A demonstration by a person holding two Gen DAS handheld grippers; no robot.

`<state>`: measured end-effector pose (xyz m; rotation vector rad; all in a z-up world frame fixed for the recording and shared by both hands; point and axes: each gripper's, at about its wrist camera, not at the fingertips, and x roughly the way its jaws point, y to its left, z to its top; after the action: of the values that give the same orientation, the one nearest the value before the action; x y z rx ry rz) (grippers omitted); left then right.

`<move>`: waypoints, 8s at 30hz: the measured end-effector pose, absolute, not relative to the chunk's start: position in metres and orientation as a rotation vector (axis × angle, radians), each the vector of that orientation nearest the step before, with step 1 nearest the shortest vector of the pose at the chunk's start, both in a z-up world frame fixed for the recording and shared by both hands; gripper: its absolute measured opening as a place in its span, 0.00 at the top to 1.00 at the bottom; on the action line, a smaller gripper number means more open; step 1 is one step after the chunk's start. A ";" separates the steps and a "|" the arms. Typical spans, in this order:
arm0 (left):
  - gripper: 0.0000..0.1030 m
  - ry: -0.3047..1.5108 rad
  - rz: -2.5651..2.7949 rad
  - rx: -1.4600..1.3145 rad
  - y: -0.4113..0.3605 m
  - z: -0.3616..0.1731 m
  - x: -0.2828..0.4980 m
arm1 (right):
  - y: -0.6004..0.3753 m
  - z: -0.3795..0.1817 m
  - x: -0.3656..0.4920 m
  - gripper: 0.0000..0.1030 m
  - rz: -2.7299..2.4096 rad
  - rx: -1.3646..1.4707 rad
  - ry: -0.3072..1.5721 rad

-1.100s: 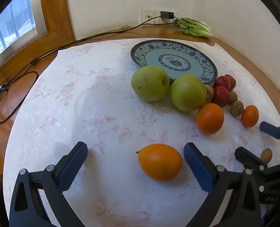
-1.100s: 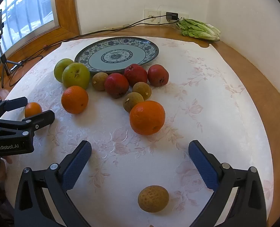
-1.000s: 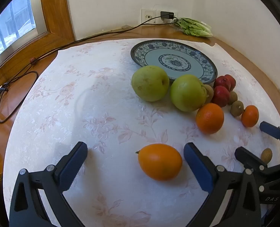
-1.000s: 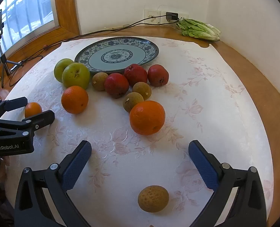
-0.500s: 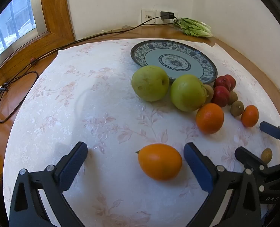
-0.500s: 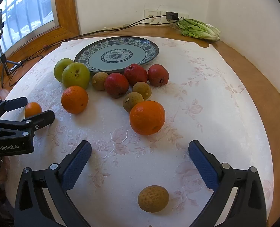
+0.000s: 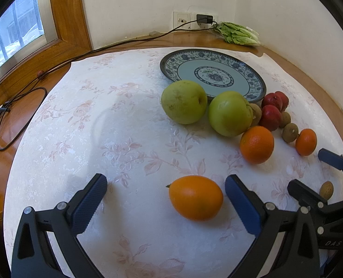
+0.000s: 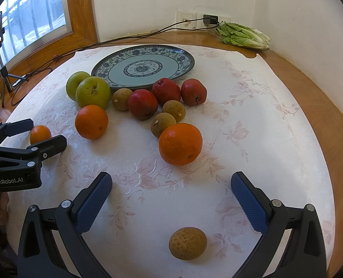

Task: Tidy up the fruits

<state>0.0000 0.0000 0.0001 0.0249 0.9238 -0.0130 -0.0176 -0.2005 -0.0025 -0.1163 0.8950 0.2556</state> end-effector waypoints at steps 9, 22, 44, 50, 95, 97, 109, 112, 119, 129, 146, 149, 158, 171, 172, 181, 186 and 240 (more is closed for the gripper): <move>0.00 0.924 -0.013 0.025 0.000 0.000 0.000 | -0.200 -0.003 -0.018 0.00 0.256 -0.117 0.895; 0.00 0.923 -0.013 0.025 0.000 0.000 0.000 | -0.200 -0.003 -0.018 0.00 0.256 -0.117 0.895; 0.00 0.924 -0.013 0.024 0.000 0.000 0.000 | -0.200 -0.002 -0.017 0.00 0.256 -0.117 0.897; 0.00 0.929 -0.021 0.027 -0.001 0.000 0.000 | -0.201 -0.002 -0.016 0.00 0.256 -0.115 0.902; 0.04 0.942 -0.071 -0.004 0.011 0.028 -0.016 | -0.211 0.033 -0.035 0.15 0.324 -0.064 0.831; 0.05 0.943 -0.070 0.001 0.011 0.030 -0.016 | -0.211 0.034 -0.036 0.15 0.322 -0.065 0.832; 0.09 0.958 -0.090 -0.019 0.017 0.028 -0.021 | -0.218 0.037 -0.044 0.20 0.333 -0.046 0.845; 0.10 0.957 -0.085 -0.027 0.020 0.029 -0.023 | -0.221 0.037 -0.045 0.20 0.334 -0.038 0.845; 0.12 0.952 -0.091 -0.007 0.015 0.030 -0.025 | -0.223 0.036 -0.056 0.20 0.337 -0.060 0.848; 0.15 0.961 -0.112 0.006 0.005 0.028 -0.022 | -0.227 0.033 -0.067 0.23 0.324 -0.079 0.874; 0.29 0.974 -0.139 -0.011 0.003 0.021 -0.017 | -0.234 0.019 -0.066 0.40 0.322 -0.056 0.943; 0.32 0.976 -0.144 -0.025 0.005 0.020 -0.016 | -0.233 0.017 -0.066 0.42 0.326 -0.055 0.949; 0.38 0.989 -0.164 -0.021 0.001 0.018 -0.014 | -0.235 0.016 -0.063 0.44 0.339 -0.026 0.959; 0.56 0.986 -0.166 -0.026 0.003 0.017 -0.011 | -0.234 0.015 -0.060 0.53 0.337 -0.040 0.952; 0.58 0.988 -0.176 -0.037 0.004 0.018 -0.011 | -0.234 0.015 -0.060 0.55 0.333 -0.042 0.951; 0.59 0.994 -0.186 -0.050 0.006 0.019 -0.013 | -0.238 0.015 -0.059 0.71 0.328 -0.034 0.939; 0.59 0.995 -0.187 -0.051 0.006 0.019 -0.013 | -0.240 0.014 -0.059 0.74 0.328 -0.025 0.932; 0.62 0.876 -0.266 -0.003 -0.009 0.103 0.044 | -0.204 0.100 0.015 0.74 0.516 -0.008 0.866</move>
<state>0.0442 -0.0091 0.1034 -0.0027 0.8764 -0.2657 0.0148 -0.2038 0.1004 -0.0085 0.8656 0.5161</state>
